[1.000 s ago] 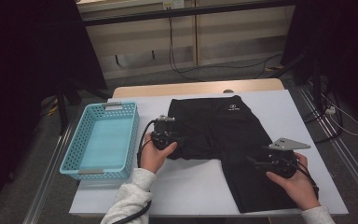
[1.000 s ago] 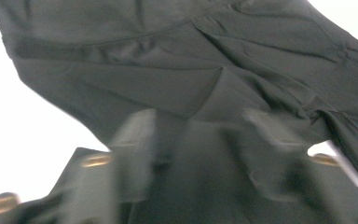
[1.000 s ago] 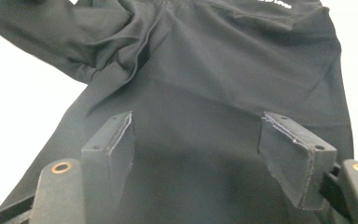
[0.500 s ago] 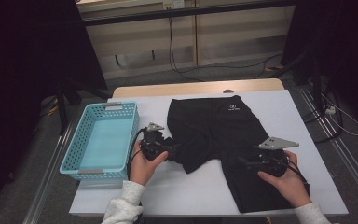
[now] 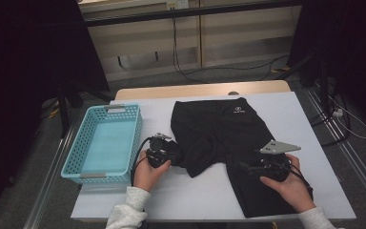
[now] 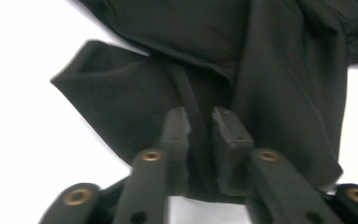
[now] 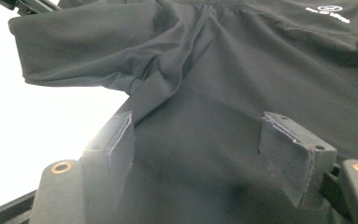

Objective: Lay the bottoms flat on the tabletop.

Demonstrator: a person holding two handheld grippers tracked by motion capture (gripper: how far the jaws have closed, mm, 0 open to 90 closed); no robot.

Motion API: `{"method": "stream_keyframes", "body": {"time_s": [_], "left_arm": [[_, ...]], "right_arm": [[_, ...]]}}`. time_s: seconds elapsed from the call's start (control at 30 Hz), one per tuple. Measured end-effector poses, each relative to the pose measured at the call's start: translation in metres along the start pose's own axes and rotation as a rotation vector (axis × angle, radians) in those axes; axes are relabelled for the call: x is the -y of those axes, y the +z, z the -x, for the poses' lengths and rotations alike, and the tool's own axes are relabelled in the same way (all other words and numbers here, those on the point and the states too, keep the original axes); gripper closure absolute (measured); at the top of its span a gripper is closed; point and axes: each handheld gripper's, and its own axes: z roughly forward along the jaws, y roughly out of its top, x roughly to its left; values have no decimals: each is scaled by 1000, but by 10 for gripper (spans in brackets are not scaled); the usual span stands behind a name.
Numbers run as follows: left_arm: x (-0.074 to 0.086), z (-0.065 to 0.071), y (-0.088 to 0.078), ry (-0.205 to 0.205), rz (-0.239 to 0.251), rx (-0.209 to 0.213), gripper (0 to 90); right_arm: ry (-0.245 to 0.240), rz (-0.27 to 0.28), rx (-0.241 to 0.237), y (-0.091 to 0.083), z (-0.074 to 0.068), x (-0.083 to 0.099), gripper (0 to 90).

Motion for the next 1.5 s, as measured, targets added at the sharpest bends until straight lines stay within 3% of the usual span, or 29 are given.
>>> {"method": "stream_keyframes", "body": {"time_s": [0.13,0.37,0.63,1.03,1.2,1.27,1.5], "left_arm": [[-4,3,-6,-14,10,20,884],[-14,15,-25,-8,84,51,896],[-16,9,-42,-33,158,23,897],[-4,5,-40,-49,151,7,895],[-2,3,-40,-57,160,-4,892],[-1,3,-39,-60,161,-9,891],[1,4,-35,-68,162,-16,887]], "right_arm": [[-6,-6,-6,2,-2,0,270],[-8,1,-14,0,-5,0,270],[-19,15,-44,7,-14,-5,271],[-82,-20,-114,39,-37,-19,294],[-118,-36,-149,53,-47,-24,376],[-142,-36,-170,57,-54,-27,423],[-209,-78,-219,75,-80,-32,422]]}}
